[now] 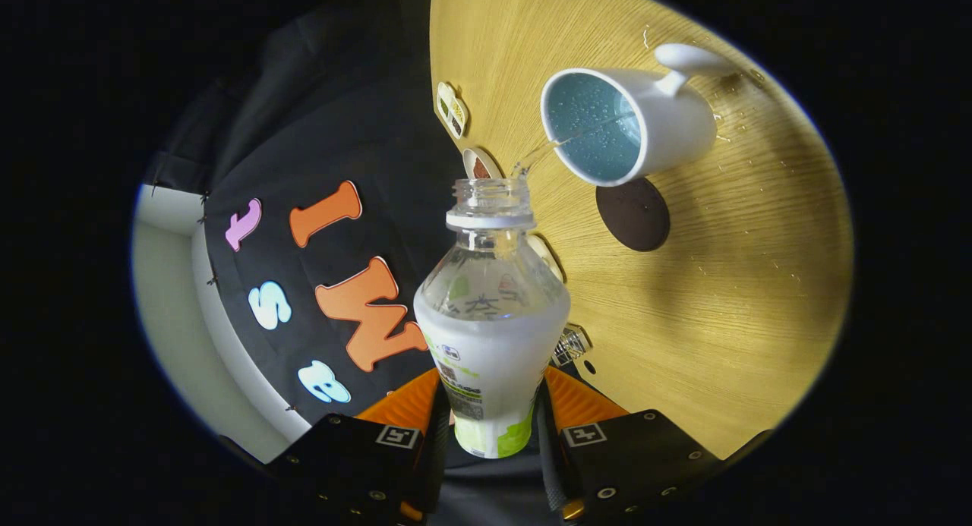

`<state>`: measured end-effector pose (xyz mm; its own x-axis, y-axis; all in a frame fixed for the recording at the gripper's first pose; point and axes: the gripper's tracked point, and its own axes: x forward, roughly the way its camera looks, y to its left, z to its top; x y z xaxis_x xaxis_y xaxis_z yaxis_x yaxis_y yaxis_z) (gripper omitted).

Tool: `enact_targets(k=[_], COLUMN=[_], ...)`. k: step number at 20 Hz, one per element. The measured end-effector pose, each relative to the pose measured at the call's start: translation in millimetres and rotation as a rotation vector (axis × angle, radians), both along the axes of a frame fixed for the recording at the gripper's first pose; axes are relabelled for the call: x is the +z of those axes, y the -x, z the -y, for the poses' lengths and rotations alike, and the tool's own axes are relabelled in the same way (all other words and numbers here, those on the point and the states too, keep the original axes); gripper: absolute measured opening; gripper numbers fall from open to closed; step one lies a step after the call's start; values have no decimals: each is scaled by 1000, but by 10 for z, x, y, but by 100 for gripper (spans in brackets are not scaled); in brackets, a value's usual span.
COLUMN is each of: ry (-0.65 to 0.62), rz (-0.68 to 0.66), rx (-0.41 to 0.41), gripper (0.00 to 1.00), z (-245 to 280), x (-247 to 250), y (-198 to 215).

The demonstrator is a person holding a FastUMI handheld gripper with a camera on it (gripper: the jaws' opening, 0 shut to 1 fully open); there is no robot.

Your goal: Take the bottle from table, then pour the juice into the cup, finally place the bottle on the coaster

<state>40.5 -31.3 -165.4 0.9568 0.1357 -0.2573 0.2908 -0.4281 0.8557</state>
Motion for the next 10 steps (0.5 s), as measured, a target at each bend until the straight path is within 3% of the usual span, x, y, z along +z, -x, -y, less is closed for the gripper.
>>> enact_targets(k=[10], ry=[-82], rz=[-7], rx=[-40], gripper=[54], z=[94], x=[89], y=[-18])
